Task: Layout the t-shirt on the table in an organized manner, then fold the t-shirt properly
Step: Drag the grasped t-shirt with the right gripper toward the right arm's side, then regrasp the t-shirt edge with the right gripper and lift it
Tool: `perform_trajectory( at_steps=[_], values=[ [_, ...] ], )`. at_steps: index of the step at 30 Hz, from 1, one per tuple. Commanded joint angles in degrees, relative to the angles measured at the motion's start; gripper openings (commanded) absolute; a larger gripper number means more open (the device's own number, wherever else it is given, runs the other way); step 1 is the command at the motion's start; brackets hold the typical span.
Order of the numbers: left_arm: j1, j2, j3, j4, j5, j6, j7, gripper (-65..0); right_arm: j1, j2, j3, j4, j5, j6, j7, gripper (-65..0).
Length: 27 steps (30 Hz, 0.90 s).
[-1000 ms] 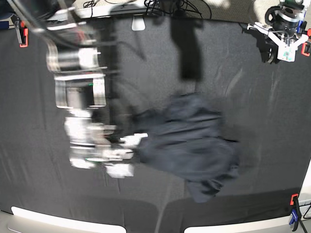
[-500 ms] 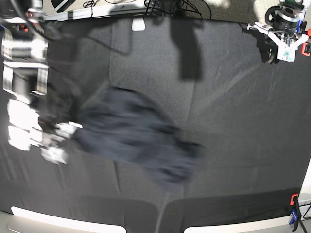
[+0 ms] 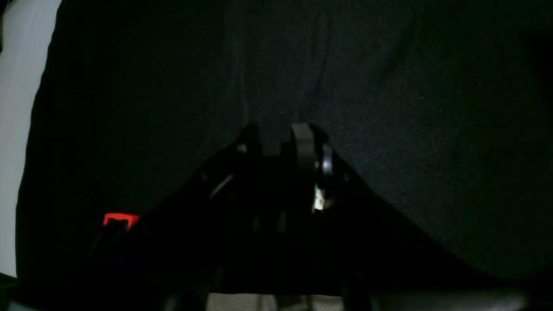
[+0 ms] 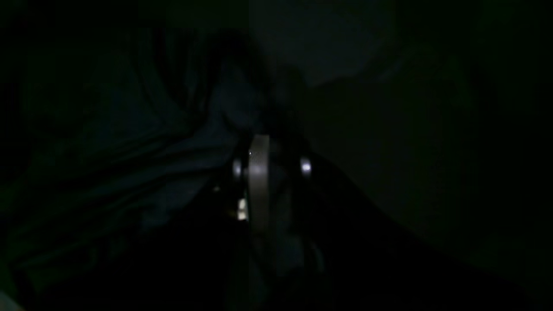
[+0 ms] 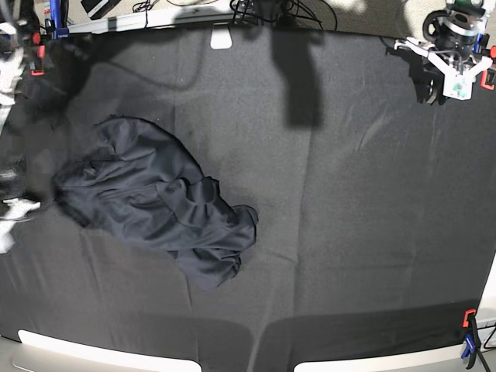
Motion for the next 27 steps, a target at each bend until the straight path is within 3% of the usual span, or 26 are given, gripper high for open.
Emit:
perform_trajectory(
  at_steps=[1, 3, 9, 16, 24, 27],
  values=[
    [0.3, -0.3, -0.3, 1.0, -0.3, 0.2, -1.4, -53.3, 1.4, 2.2, 0.5, 0.9, 1.7, 0.5, 0.4, -56.3],
    [0.3, -0.3, -0.3, 1.0, -0.3, 0.2, -1.4, -53.3, 1.4, 3.8, 0.6, 0.9, 2.6, 0.5, 0.4, -56.3],
    [0.3, -0.3, -0.3, 1.0, -0.3, 0.2, -1.4, -53.3, 1.4, 6.3, 0.6, 2.2, 16.3, 0.5, 0.4, -56.3],
    [0.3, -0.3, -0.3, 1.0, -0.3, 0.2, -1.4, -53.3, -1.2, 2.2, -3.8, 15.6, 18.4, 0.5, 0.4, -56.4],
    [0.3, -0.2, -0.3, 1.0, -0.3, 0.2, -1.3, -53.3, -10.6, -3.6, -16.3, 45.8, 18.1, 0.5, 0.4, -56.5],
    [0.3, -0.2, -0.3, 1.0, -0.2, 0.2, -0.8, -53.3, -14.3, -4.3, -19.3, 55.3, 14.0, 0.5, 0.4, -56.5]
  ],
)
